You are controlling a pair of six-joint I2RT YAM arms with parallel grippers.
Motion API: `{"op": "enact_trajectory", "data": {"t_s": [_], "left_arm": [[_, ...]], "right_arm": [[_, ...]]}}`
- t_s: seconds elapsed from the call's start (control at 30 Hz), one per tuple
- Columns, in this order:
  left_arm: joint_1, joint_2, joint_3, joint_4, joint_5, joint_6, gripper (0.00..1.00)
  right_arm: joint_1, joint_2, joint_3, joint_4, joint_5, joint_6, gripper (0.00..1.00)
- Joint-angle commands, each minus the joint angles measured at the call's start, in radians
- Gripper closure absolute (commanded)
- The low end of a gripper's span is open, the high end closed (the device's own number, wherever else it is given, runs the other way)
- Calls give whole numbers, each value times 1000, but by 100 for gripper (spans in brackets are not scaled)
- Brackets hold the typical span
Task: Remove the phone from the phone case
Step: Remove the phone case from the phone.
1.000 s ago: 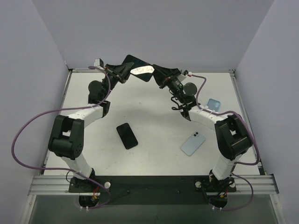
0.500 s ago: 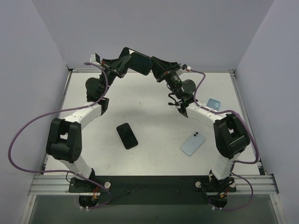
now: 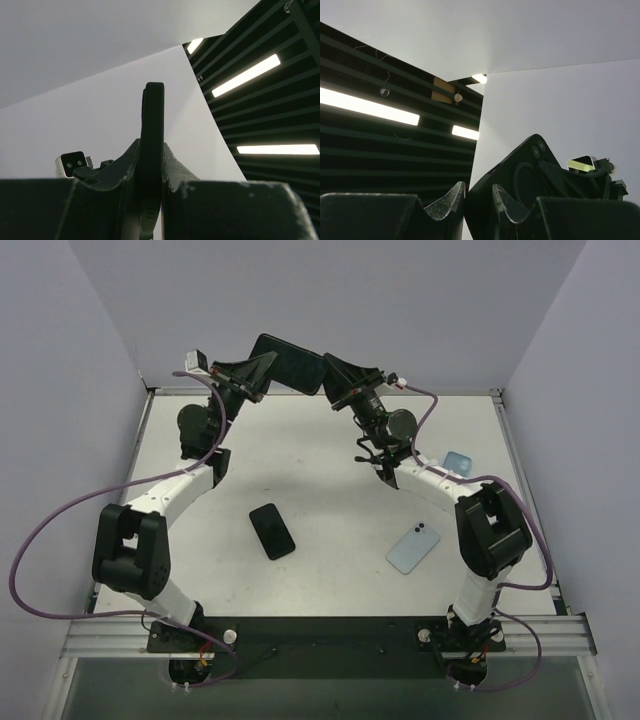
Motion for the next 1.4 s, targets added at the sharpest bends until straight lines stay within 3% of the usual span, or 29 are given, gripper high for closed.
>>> {"op": "enact_trajectory", "data": {"t_s": [0.0,0.3,0.9,1.0,1.17,1.37], "left_arm": [[-64,-177,47,587,32,-131,100],[-96,-169,148,585,45,-123,100],[-104,-149,276,585,31,-125,100],[-104,-151,268,587,35,-125,100],[-98,-178,228,482,66,-97,100],[-88,-171,199,430,92,-106,100]], "right_arm": [[13,71,45,257,134,399,100],[68,184,236,255,197,418,100],[80,239,299,255,194,415,100],[53,215,247,252,78,309,100],[-25,68,35,45,-207,100,100],[-67,-64,-138,-208,-360,-154,100]]}}
